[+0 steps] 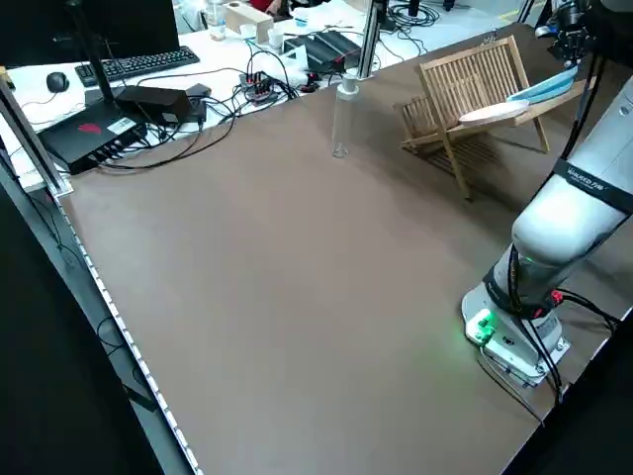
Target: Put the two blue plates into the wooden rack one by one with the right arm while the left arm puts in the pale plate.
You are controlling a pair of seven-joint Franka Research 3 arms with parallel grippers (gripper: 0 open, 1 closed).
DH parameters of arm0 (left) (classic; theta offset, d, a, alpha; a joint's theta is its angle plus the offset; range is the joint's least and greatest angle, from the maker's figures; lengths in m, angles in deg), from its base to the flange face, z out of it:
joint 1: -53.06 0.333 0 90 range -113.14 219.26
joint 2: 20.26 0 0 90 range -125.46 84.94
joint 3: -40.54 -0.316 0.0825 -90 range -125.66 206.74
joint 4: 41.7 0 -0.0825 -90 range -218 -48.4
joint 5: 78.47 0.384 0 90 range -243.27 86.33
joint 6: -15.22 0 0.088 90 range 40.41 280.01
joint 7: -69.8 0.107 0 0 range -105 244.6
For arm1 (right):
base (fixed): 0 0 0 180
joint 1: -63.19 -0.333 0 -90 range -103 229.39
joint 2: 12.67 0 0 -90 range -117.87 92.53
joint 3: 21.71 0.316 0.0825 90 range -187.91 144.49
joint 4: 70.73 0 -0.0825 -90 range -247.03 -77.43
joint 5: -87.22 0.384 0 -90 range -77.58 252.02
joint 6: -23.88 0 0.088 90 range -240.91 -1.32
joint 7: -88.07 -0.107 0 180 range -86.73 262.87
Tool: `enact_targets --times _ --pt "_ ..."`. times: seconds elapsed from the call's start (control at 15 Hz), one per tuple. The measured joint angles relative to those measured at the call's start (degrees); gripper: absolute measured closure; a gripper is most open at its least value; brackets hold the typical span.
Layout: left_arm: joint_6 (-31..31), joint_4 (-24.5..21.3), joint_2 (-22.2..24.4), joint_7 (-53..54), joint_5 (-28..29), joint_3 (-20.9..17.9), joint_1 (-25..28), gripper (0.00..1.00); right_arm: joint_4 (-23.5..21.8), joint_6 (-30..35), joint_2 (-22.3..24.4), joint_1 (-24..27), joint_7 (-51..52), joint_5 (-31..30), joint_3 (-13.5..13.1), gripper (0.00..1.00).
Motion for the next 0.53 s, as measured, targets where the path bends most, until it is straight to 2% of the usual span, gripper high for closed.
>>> enact_targets --times 0.2,0.27,0.47,0.53 --pt "-0.01 0.0 0.0 0.0 0.0 0.03 -0.11 0.0 0.41 0.17 -0.34 -0.01 -0.08 0.04 0.0 0.96" --pt "-0.01 0.0 0.0 0.0 0.0 0.03 -0.15 0.0 0.5 0.2 -0.34 -0.01 -0.11 0.05 0.0 0.92" --pt "-0.01 0.0 0.0 -0.03 0.0 0.05 -0.19 0.0 1.44 0.2 -0.34 -0.01 -0.14 0.08 -0.1 0.68" --pt "-0.01 0.01 0.0 -0.04 0.0 0.05 -0.19 0.0 2.01 0.22 -0.34 -0.01 -0.14 0.08 -0.22 0.67"
